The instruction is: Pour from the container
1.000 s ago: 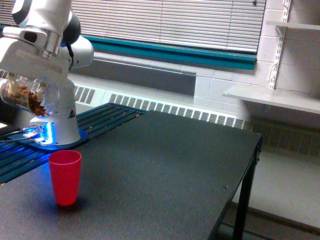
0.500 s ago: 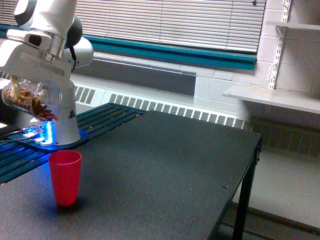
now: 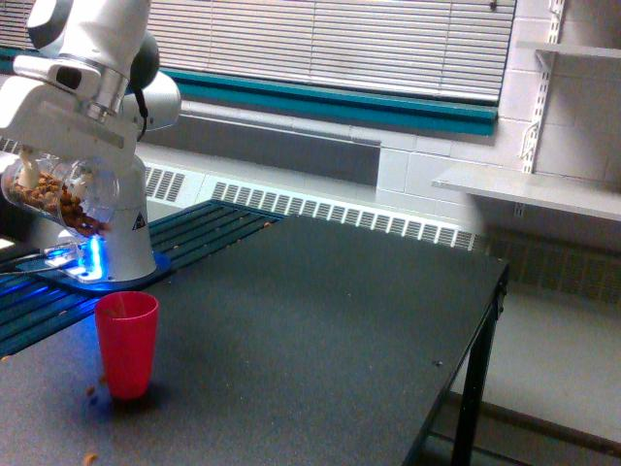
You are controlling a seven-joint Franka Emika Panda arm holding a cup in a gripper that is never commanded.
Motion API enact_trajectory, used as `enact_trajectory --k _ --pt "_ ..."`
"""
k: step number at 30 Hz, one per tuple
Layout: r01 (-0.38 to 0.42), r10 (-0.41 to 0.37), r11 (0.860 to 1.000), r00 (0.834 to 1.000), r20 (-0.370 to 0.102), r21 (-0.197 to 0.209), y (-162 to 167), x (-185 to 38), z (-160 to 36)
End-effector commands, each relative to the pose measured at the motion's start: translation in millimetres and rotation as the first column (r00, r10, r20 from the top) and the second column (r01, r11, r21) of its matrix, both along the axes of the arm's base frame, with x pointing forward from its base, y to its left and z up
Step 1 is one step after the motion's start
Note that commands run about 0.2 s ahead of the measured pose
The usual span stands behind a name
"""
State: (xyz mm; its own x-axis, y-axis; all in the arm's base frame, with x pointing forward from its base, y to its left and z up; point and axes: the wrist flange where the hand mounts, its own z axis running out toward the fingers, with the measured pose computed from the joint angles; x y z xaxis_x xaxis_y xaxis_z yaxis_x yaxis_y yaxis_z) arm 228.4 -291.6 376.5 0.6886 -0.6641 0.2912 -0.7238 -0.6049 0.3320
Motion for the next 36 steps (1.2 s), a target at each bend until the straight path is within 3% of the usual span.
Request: enact_trajectory --k 1,36 --pt "-0.010 0.010 1.000 1.000 -0.005 -0.016 -1 4 6.0" --pt "-0.087 0.084 0.995 0.994 -0.069 -0.044 6 8 16.9"
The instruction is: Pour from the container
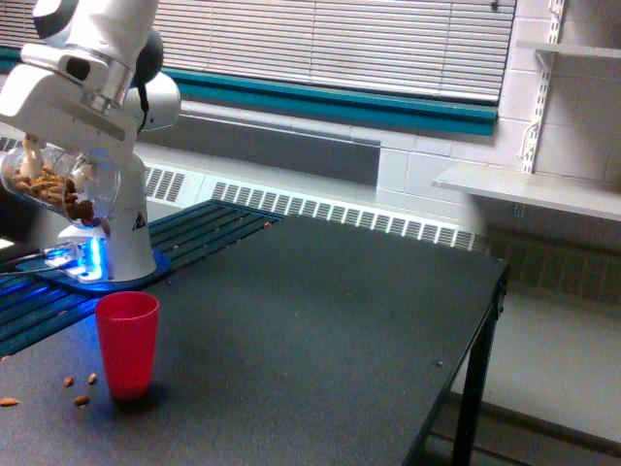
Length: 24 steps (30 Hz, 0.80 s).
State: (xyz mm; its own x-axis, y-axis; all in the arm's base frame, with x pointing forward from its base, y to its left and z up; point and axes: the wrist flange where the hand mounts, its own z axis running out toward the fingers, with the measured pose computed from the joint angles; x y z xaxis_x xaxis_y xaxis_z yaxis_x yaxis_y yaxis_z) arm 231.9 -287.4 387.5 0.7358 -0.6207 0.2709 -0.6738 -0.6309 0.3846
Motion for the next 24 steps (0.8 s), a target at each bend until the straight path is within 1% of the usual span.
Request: enact_trajectory --k 1,18,24 --pt "-0.038 0.037 0.999 0.999 -0.018 -0.020 2.1 4.6 5.9" --pt "-0.073 0.071 0.997 0.995 -0.066 -0.040 5.4 8.5 8.6" --pt "-0.086 0.083 0.995 0.994 -0.077 -0.044 6.8 9.7 9.9"
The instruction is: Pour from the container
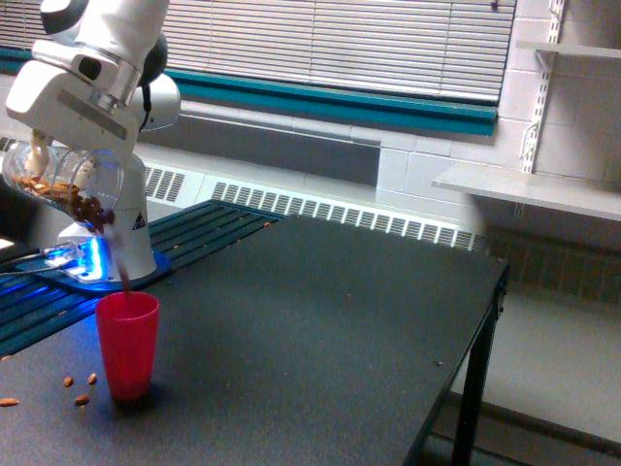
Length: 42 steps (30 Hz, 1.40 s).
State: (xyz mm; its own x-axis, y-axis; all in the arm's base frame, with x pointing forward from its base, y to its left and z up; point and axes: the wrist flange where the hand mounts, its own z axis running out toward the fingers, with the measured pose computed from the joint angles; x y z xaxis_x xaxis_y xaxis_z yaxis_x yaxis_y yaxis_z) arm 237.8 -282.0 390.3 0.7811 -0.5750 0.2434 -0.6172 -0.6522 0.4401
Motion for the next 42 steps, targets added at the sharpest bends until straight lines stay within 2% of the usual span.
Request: enact_trajectory --k 1,28,42 --pt "-0.037 0.036 0.999 0.999 -0.019 -0.020 1.7 3.9 7.4" --pt "-0.095 0.093 0.995 0.994 -0.065 -0.034 6.4 1.6 10.7" --pt "-0.124 0.119 0.992 0.987 -0.104 -0.039 3.3 -3.9 14.5"
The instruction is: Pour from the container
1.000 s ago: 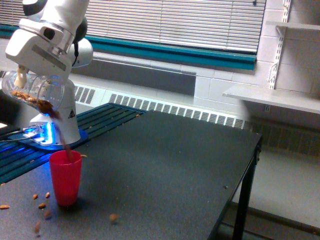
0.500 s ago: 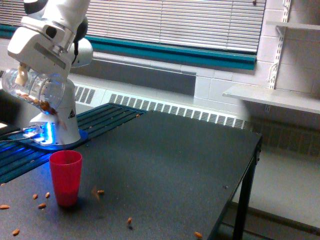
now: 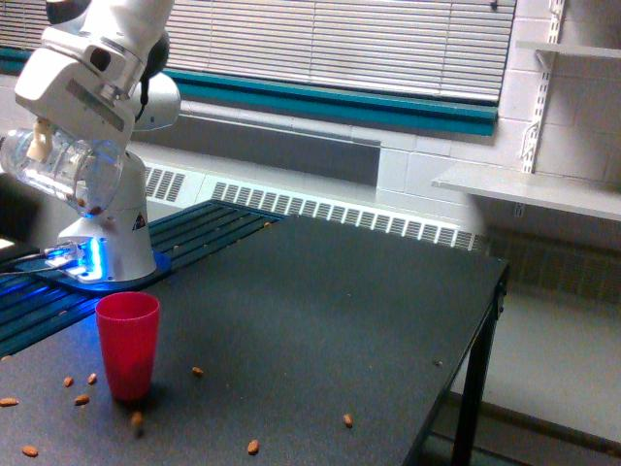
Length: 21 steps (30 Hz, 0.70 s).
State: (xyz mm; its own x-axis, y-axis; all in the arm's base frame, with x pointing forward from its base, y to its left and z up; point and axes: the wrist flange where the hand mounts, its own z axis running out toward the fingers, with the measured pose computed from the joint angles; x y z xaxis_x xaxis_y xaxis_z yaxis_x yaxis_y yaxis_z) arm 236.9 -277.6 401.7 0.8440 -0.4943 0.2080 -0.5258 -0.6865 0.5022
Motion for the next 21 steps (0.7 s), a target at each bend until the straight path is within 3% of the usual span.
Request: enact_trajectory --k 1,15,21 --pt "-0.034 0.033 0.999 0.999 -0.039 -0.011 -1.5 -3.5 3.5" --pt "-0.042 0.040 0.999 0.997 -0.062 -0.022 -3.7 -4.9 8.1" --pt "-0.035 0.035 0.999 0.998 -0.056 -0.001 -4.0 -6.5 4.9"
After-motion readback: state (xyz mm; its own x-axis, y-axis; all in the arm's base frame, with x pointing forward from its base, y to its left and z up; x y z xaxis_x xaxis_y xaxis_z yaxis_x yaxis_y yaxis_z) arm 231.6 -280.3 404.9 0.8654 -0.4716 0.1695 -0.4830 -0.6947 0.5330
